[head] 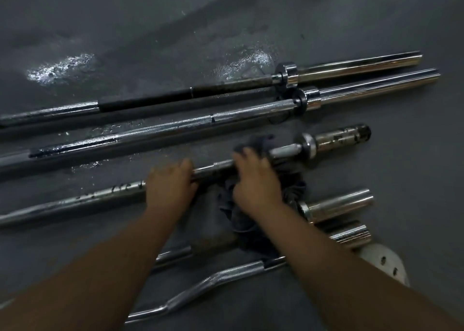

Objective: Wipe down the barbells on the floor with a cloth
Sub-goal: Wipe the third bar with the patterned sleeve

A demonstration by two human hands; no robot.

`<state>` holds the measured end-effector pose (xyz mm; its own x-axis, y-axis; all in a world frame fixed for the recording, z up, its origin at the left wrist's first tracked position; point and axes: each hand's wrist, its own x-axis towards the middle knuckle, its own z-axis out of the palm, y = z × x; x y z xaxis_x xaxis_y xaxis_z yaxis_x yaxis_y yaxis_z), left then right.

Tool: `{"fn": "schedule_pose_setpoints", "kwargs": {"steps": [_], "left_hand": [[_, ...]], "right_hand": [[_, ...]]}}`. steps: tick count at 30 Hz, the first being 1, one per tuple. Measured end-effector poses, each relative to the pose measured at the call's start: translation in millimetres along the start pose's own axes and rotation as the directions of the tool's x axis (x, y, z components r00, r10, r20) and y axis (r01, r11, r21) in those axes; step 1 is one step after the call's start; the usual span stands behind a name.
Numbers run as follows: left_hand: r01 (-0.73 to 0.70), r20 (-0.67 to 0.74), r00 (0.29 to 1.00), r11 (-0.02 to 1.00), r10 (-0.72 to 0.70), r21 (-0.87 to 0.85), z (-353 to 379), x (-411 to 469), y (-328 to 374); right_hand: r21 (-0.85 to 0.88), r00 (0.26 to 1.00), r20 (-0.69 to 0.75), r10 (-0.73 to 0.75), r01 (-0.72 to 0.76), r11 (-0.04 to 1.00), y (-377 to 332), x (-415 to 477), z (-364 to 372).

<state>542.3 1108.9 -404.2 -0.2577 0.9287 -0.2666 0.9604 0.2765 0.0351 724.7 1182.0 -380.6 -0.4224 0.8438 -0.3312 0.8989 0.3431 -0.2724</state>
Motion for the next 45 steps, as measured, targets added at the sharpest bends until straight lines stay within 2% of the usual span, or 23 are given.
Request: {"fn": "schedule_pose_setpoints", "kwargs": {"steps": [3,4,5,7,9,11,13,15,17,19,23,25,28,30,31,33,35,36,37,39,41,43,45], "left_hand": [[-0.091,0.039,0.995,0.995,0.089,0.032,1.5,-9.3,-3.9],[-0.124,0.108,0.987,0.992,0.12,0.028,-1.5,-7.3,-6.0],[-0.166,0.203,0.966,0.986,0.162,0.003,-8.2,-1.1,-7.8],[-0.147,0.444,0.866,0.966,0.229,-0.211,-20.7,20.8,-17.0],[-0.039,0.565,0.778,0.919,0.275,-0.393,-32.3,39.6,-25.0],[-0.035,0.493,0.839,0.928,0.228,-0.37,-33.0,38.0,-27.5],[-0.095,0.287,0.943,0.965,0.166,-0.244,-26.3,20.2,-24.9],[-0.15,0.119,0.977,0.964,0.179,-0.221,-16.4,6.2,-24.9],[-0.166,0.074,0.979,0.957,0.188,-0.237,-12.9,10.7,-29.9],[-0.186,0.017,0.981,0.959,0.194,-0.214,-13.1,20.3,-35.9],[-0.09,-0.166,0.985,0.962,0.048,-0.256,-22.6,27.3,-25.9],[-0.067,-0.135,0.99,0.972,0.037,-0.224,-22.4,31.7,-22.2],[-0.119,-0.105,0.989,0.988,0.108,-0.102,-9.9,29.6,-24.9],[-0.115,-0.13,0.986,0.991,0.106,-0.066,-4.0,25.4,-23.9],[-0.106,-0.14,0.985,0.992,0.097,-0.062,-2.1,22.6,-21.3],[-0.098,-0.133,0.987,0.994,0.091,-0.047,-0.5,15.7,-15.4],[-0.113,-0.108,0.988,0.993,0.111,-0.012,0.0,8.2,-14.8],[-0.134,-0.092,0.987,0.991,0.134,0.007,-0.1,3.6,-15.4],[-0.158,-0.075,0.984,0.987,0.159,0.019,-1.8,-1.5,-16.3],[-0.188,-0.053,0.98,0.982,0.19,0.028,-6.9,-15.5,-17.8],[-0.2,-0.022,0.979,0.979,0.201,0.023,-6.7,-23.1,-15.1],[-0.193,0.003,0.981,0.981,0.193,0.019,-4.6,-37.5,-7.5],[-0.174,0.013,0.985,0.985,0.173,0.014,-1.2,-52.2,-0.7]], "right_hand": [[-0.042,0.972,0.093,-0.215,0.22,0.975,20.4,-15.0,-0.1],[-0.078,0.978,0.102,-0.184,0.192,0.978,42.4,-12.9,-9.1],[-0.094,0.994,0.084,-0.072,0.08,0.992,63.4,-9.5,-18.1],[-0.066,0.987,0.018,0.163,-0.161,0.985,76.0,-6.1,-31.8],[-0.009,0.987,0.055,0.151,-0.151,0.989,41.7,-8.6,-25.3],[0.0,0.989,0.133,-0.072,0.072,0.997,10.2,-16.5,-8.9],[-0.007,0.963,0.143,-0.23,0.234,0.972,14.4,-18.0,-9.1],[-0.04,0.991,0.078,-0.113,0.116,0.992,49.6,-7.7,-20.4],[-0.017,0.991,-0.021,0.129,-0.129,0.992,76.9,2.7,-30.4],[0.01,0.976,0.004,0.217,-0.217,0.976,54.1,5.5,-27.5],[0.026,0.981,0.076,-0.179,0.177,0.984,-12.1,-2.2,-4.6],[-0.018,0.978,0.024,-0.207,0.207,0.978,4.9,15.8,-10.7],[0.021,0.991,-0.087,0.107,-0.105,0.994,47.9,43.1,-26.9],[0.055,0.972,-0.075,0.221,-0.217,0.975,38.8,38.9,-26.1],[0.039,0.98,-0.046,0.193,-0.191,0.981,22.0,30.9,-20.8],[0.0,0.998,0.015,-0.053,0.053,0.999,-14.0,7.6,-4.2],[-0.016,0.954,0.051,-0.295,0.296,0.955,-19.5,-7.0,2.7],[-0.039,0.946,0.039,-0.32,0.322,0.946,-7.7,-6.0,-0.9],[-0.06,0.962,0.008,-0.272,0.272,0.96,9.8,-2.8,-6.3],[0.01,0.999,-0.034,0.016,-0.016,1.0,44.9,0.3,-21.3],[0.108,0.963,0.024,0.267,-0.268,0.957,55.1,1.3,-27.9],[0.094,0.979,0.062,0.195,-0.2,0.975,31.7,-11.6,-24.2],[0.074,0.995,0.093,-0.025,0.018,0.997,6.8,-27.1,-15.2]]}}
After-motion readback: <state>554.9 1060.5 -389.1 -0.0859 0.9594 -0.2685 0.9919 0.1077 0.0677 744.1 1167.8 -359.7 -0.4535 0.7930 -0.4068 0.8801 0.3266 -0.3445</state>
